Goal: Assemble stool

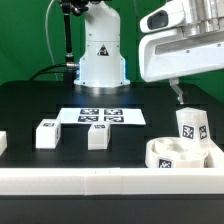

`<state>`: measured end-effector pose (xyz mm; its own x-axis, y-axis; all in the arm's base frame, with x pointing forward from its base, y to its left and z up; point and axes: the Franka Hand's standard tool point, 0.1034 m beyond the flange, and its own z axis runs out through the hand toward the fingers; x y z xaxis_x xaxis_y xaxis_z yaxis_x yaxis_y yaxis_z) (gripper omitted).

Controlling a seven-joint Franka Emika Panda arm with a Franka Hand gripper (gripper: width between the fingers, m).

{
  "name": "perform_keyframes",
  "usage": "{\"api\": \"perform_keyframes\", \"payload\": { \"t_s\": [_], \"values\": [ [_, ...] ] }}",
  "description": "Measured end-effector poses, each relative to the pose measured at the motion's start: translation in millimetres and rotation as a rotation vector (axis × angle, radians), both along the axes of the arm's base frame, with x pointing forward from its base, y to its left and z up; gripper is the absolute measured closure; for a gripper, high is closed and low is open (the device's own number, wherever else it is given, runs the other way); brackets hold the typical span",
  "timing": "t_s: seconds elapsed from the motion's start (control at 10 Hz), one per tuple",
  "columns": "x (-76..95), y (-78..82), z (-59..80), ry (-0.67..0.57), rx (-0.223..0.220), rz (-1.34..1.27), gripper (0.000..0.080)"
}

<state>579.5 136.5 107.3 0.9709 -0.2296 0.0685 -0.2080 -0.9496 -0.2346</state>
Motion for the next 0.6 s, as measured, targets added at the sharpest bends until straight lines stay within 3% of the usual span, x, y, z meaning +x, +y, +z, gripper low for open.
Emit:
{"api": "perform_keyframes", "payload": {
  "t_s": [0.4,0.6],
  "values": [
    [10.6,-7.7,-12.6,-0.100,-0.140,0.556,0.0151],
    [10.7,-9.8,-13.2,-0.119,-0.154,0.664,0.0151]
  ]
}}
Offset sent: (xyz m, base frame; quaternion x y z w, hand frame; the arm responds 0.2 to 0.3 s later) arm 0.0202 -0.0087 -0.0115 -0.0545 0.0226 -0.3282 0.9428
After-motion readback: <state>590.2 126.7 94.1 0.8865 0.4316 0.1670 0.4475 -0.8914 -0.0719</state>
